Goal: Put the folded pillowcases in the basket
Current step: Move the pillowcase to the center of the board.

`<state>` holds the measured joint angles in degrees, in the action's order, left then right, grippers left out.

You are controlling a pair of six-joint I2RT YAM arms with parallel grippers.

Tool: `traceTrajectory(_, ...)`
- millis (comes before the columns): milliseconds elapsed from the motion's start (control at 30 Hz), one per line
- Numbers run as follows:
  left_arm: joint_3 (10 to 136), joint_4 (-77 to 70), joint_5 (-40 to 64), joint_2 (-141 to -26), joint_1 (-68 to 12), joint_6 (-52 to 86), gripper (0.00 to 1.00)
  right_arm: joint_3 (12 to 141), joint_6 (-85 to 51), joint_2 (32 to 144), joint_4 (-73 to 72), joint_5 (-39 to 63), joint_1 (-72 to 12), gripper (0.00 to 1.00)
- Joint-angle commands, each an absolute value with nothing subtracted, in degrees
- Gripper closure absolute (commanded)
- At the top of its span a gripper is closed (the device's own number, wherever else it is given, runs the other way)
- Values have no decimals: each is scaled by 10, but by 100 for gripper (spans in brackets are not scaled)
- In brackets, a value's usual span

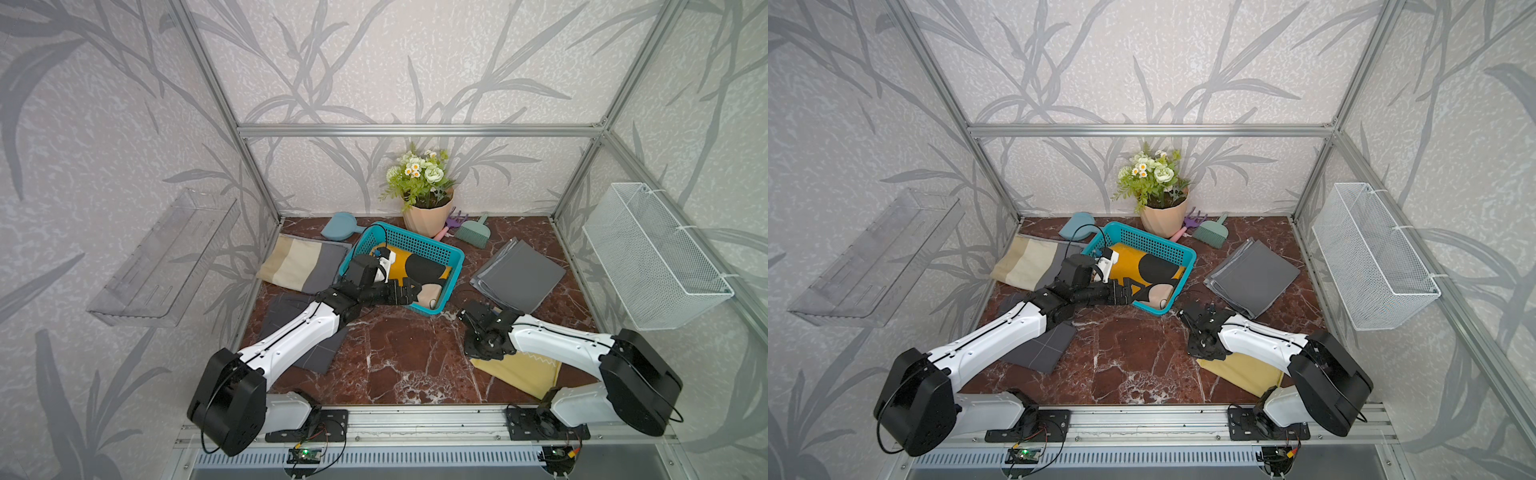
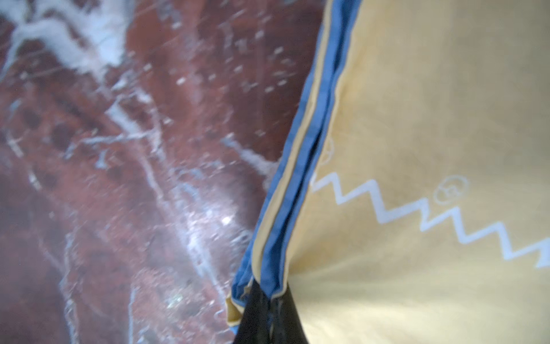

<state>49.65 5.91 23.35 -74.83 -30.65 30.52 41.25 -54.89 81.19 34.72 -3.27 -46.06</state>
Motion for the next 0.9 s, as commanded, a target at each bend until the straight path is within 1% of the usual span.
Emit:
traceTrajectory(0,490,84,204,-733,-308,290,0,449,-583,833,320,-14,-516,100)
traceTrajectory(33,491,95,198,-732,-308,285,0,461,-588,841,312,-15,-550,100)
traceTrajectory(100,494,116,181,-731,-307,279,0,486,-590,862,291,-6,-589,100)
traceTrajectory(233,484,130,154,-719,-304,278,0,532,-581,909,227,38,-645,100)
traceTrajectory(267,481,130,149,-714,-304,278,0,539,-576,917,211,48,-654,98)
traceTrajectory(300,476,130,143,-709,-301,279,0,546,-571,924,197,57,-660,86)
traceTrajectory(333,475,132,139,-705,-298,279,0,548,-570,927,190,59,-661,54)
traceTrajectory(367,474,137,138,-701,-296,278,0,544,-571,921,188,52,-663,29)
traceTrajectory(400,475,143,138,-697,-291,276,0,532,-572,905,188,39,-663,19)
traceTrajectory(467,476,152,140,-688,-284,273,0,504,-573,853,201,5,-661,9)
traceTrajectory(567,475,159,150,-676,-277,273,0,471,-567,757,261,-41,-644,7)
traceTrajectory(633,471,151,182,-672,-277,277,0,458,-567,683,336,-82,-616,3)
traceTrajectory(667,466,145,207,-672,-278,281,0,450,-564,655,361,-87,-595,1)
traceTrajectory(767,439,93,339,-669,-294,302,0,402,-541,571,403,-40,-471,0)
traceTrajectory(800,429,76,360,-661,-309,313,0,383,-528,550,406,-17,-425,0)
traceTrajectory(867,420,84,341,-644,-343,316,0,361,-506,518,418,8,-354,0)
